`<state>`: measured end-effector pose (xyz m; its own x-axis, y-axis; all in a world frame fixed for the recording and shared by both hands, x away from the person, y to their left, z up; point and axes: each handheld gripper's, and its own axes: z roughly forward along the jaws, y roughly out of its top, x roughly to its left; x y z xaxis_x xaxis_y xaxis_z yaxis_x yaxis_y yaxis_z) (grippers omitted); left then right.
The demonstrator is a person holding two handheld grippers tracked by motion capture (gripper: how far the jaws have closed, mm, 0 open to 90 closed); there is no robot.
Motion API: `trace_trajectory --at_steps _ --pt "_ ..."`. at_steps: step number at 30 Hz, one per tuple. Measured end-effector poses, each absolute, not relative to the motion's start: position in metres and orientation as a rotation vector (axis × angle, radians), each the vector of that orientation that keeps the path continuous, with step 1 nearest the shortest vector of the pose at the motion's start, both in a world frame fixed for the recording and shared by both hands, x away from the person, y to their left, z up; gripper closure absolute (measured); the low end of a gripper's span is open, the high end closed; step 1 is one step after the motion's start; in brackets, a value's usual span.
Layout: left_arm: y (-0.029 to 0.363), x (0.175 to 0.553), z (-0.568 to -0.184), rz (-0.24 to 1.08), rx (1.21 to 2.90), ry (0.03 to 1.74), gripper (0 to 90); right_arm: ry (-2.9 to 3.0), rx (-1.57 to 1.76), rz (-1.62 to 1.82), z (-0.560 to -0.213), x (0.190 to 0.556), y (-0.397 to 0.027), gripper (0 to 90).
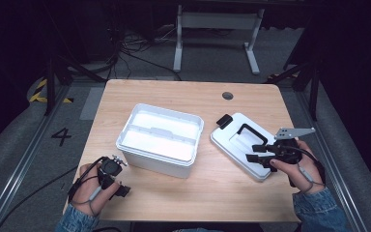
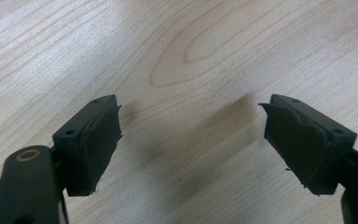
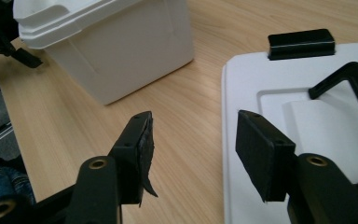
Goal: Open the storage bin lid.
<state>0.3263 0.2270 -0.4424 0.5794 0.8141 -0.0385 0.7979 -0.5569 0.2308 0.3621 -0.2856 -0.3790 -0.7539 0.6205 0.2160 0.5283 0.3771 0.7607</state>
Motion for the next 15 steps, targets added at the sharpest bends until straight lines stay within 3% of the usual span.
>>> trace_trajectory --at_steps 15 --pt "0.229 0.326 -0.441 0.109 2.57 1.352 19.4 2.621 1.001 1.313 -0.397 0.35 -0.269 46.3"
